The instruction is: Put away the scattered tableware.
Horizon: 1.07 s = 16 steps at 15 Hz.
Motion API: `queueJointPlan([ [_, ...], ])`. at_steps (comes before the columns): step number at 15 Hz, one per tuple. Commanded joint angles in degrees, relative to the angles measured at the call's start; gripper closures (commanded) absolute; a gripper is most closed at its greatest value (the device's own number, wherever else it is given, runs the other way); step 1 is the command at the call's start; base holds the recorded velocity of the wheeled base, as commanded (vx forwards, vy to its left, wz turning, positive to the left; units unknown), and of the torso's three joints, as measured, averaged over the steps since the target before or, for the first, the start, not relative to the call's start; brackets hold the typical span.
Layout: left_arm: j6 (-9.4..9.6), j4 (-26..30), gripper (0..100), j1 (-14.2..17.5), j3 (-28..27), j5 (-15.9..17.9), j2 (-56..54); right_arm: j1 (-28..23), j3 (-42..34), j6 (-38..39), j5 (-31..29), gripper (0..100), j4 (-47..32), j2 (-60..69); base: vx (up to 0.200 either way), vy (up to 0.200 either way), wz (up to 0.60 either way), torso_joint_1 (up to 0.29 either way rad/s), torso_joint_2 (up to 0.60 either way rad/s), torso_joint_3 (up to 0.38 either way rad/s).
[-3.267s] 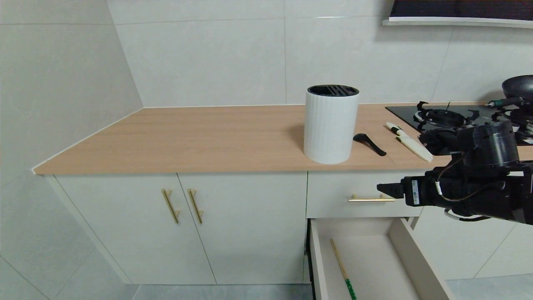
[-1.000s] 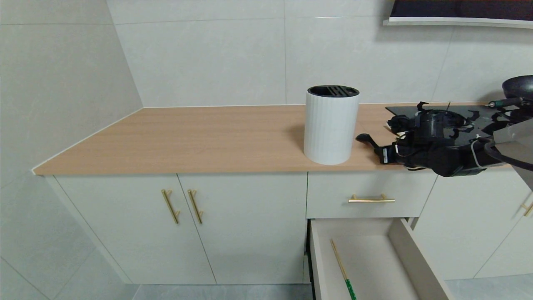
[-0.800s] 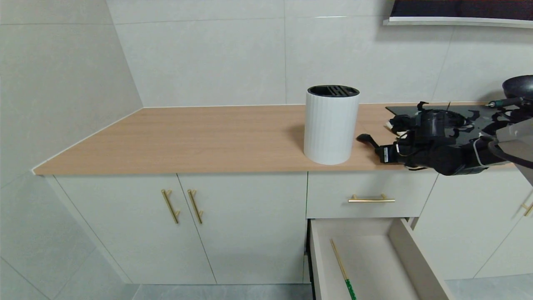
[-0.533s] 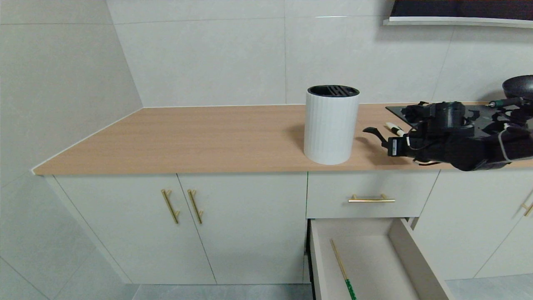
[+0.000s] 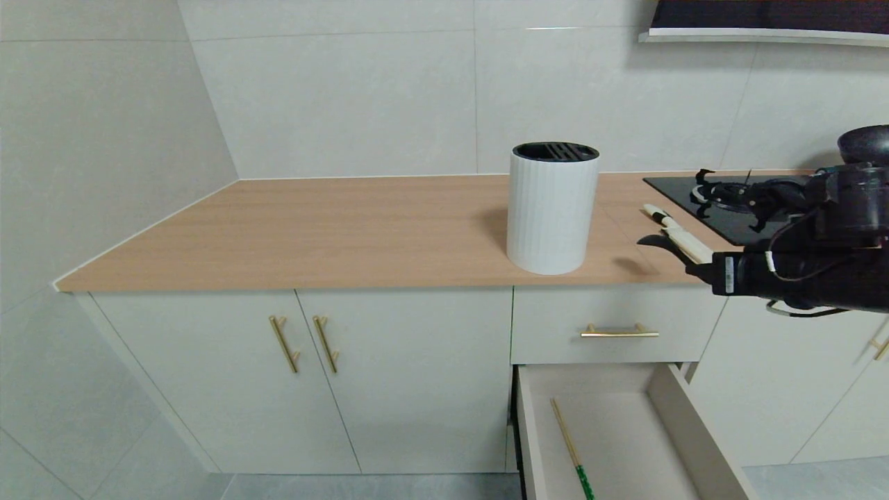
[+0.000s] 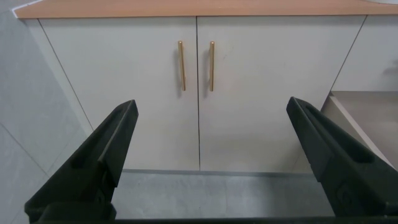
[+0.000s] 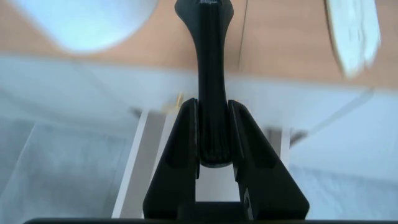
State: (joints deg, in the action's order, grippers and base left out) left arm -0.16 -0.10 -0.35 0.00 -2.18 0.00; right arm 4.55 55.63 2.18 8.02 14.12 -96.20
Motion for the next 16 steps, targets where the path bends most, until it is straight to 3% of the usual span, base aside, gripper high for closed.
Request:
queueJointPlan([
  [1, -0.02, 0.0, 0, 0.0, 0.0, 0.0, 0.0, 0.2, -6.6, -0.4, 0.6, 100, 0.0, 8.0, 0.0, 0.0, 0.0, 0.0, 0.0, 0.0],
  [9, -0.02, -0.1, 0, 0.0, 0.0, 0.0, 0.0, 1.3, -12.6, -5.4, 0.9, 100, 0.1, 9.7, 0.0, 0.0, 0.0, -0.005, 0.01, 0.008],
  [16, -0.02, -0.1, 0, 0.0, 0.0, 0.0, 0.0, 2.7, -13.7, -6.2, 0.8, 100, 0.2, 9.0, 0.0, 0.0, 0.0, -0.169, 0.42, 0.243],
])
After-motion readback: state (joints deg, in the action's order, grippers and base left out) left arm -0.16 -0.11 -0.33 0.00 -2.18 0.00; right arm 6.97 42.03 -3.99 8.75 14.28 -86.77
